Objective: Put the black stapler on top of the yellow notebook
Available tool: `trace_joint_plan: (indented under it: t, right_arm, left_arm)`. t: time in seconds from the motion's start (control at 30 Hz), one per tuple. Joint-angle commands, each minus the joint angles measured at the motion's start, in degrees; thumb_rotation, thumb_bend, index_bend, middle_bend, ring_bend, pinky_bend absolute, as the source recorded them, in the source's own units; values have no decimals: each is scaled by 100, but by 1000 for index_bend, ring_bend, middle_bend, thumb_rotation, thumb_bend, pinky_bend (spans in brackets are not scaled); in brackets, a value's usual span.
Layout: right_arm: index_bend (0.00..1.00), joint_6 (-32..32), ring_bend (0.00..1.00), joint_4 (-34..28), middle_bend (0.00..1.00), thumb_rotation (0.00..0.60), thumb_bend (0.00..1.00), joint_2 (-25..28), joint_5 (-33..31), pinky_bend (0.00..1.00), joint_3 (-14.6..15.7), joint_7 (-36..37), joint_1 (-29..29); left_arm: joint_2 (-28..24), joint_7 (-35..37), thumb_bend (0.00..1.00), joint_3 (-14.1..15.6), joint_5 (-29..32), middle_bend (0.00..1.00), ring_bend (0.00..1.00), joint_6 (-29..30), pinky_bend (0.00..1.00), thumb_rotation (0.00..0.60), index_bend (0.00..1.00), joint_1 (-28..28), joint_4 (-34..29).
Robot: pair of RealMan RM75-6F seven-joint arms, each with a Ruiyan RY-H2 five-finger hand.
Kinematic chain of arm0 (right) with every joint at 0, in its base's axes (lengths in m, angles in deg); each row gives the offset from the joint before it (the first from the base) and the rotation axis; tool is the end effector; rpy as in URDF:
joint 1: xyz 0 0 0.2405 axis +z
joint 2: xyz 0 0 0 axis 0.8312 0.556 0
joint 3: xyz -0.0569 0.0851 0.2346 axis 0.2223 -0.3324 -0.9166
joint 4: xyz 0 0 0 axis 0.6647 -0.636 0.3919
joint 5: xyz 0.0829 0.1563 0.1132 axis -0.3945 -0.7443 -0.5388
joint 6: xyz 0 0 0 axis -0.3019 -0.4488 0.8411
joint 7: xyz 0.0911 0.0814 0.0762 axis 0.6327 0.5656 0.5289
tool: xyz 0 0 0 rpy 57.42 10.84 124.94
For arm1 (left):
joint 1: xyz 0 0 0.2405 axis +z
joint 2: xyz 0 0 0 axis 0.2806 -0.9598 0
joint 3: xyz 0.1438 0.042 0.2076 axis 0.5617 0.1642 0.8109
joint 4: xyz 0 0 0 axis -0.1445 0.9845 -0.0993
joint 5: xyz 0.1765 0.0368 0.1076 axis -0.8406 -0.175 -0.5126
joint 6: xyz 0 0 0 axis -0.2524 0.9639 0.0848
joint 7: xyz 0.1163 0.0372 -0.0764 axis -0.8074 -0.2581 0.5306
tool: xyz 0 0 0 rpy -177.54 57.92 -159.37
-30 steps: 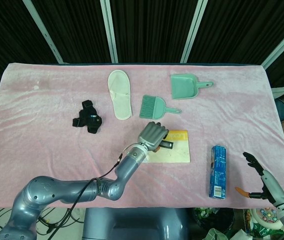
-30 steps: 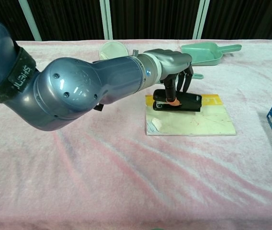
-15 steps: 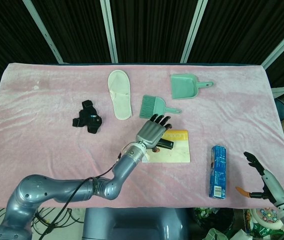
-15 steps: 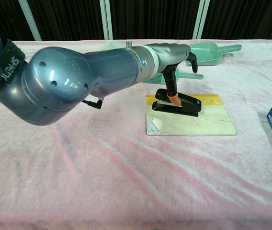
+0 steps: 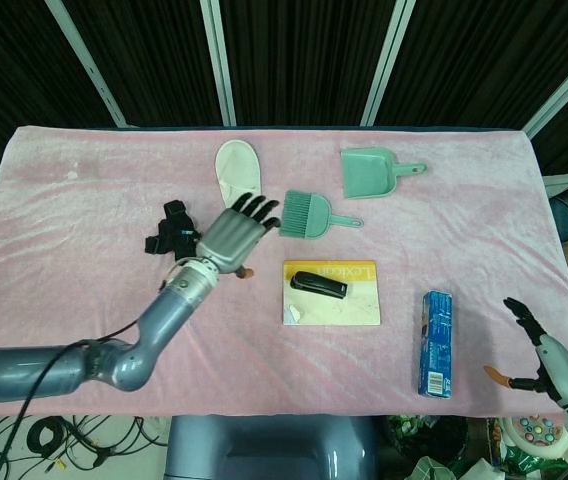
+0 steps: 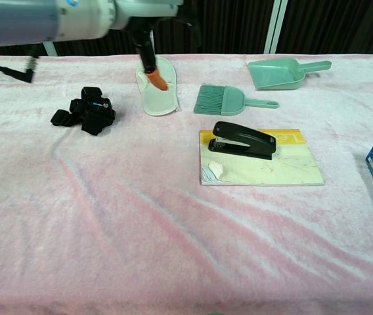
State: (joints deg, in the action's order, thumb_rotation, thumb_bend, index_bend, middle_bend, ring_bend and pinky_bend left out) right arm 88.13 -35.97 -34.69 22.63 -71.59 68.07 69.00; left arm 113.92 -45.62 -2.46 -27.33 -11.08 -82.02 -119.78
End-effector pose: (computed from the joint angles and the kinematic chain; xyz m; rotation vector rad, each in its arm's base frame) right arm -0.3496 -0.1860 0.1591 1.2998 -1.6188 1.0653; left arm -0.0254 0.3863 0.0267 -2.0165 -0.6787 -0.8446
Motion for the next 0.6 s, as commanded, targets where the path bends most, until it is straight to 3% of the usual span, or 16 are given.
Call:
trace_joint_plan:
  t: [0.03, 0.27, 0.4, 0.53, 0.6]
  right_arm:
    - [11, 86, 52, 197, 2, 600, 121, -235, -689, 115, -276, -1691, -169]
    - [10, 376, 39, 112, 0, 600, 121, -425, -1287, 113, -516, -3374, -334]
    - [9, 619, 36, 183, 0, 600, 122, -648, -1473, 107, -648, -4173, -393]
    - [9, 858, 29, 377, 0, 600, 121, -981, -1562, 104, -748, -4886, -422]
    - [9, 947, 27, 469, 0, 600, 121, -1117, -1551, 104, -774, -5148, -421]
  left_arm:
    - [-835, 58, 28, 559, -695, 57, 0, 532, 39, 600, 236, 696, -555]
    - [-1635, 1127, 30, 1082, -2105, 60, 0, 1466, 39, 600, 236, 1818, -751]
    - [-1894, 1742, 30, 1632, -2939, 60, 0, 2120, 35, 600, 236, 2630, -600]
    - [-1968, 2033, 31, 2070, -3258, 59, 0, 2713, 16, 600, 235, 3366, -390]
    - [-1936, 2225, 30, 2145, -3346, 59, 0, 3006, 16, 600, 235, 3653, -277]
